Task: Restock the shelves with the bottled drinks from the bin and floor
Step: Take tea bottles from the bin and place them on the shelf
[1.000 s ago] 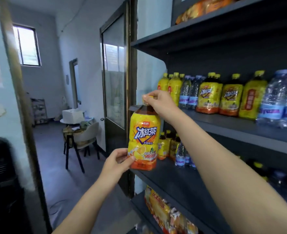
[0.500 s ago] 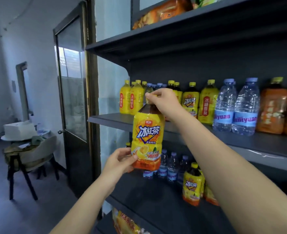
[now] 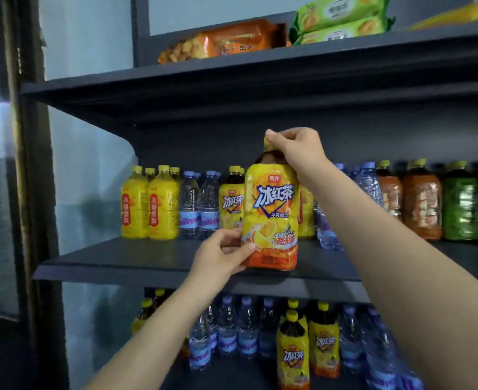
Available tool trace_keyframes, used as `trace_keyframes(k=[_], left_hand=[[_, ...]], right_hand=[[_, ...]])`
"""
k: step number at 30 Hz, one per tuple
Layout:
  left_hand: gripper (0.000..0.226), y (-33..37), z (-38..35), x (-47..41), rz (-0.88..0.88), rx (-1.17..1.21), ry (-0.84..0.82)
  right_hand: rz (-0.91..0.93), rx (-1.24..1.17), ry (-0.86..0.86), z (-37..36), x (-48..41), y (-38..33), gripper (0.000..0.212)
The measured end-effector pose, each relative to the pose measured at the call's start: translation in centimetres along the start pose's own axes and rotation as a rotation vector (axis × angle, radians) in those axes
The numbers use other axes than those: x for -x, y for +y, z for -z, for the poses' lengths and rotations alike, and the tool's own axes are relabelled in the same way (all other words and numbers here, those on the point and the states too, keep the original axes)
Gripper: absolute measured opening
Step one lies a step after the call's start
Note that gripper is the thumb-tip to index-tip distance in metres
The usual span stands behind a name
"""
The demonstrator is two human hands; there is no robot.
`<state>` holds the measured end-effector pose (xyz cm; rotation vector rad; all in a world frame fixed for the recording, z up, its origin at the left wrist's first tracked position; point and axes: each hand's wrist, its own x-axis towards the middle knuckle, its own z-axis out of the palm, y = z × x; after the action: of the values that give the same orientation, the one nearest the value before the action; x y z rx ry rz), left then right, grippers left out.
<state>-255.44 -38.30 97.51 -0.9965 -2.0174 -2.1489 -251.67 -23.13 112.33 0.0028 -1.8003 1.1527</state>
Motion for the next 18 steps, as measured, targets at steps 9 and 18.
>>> trace_keyframes(k=[9, 18], left_hand=[[0.022, -2.6, 0.0, -9.4, 0.02, -0.069, -0.194], [0.026, -6.8, -0.9, -13.8, 0.083, -0.339, -0.205]], right_hand=[[0.031, 0.094, 0.117, -2.2, -4.5, 3.7, 0.023], [-0.048, 0.076, 0.061, -4.8, -6.1, 10.7, 0.038]])
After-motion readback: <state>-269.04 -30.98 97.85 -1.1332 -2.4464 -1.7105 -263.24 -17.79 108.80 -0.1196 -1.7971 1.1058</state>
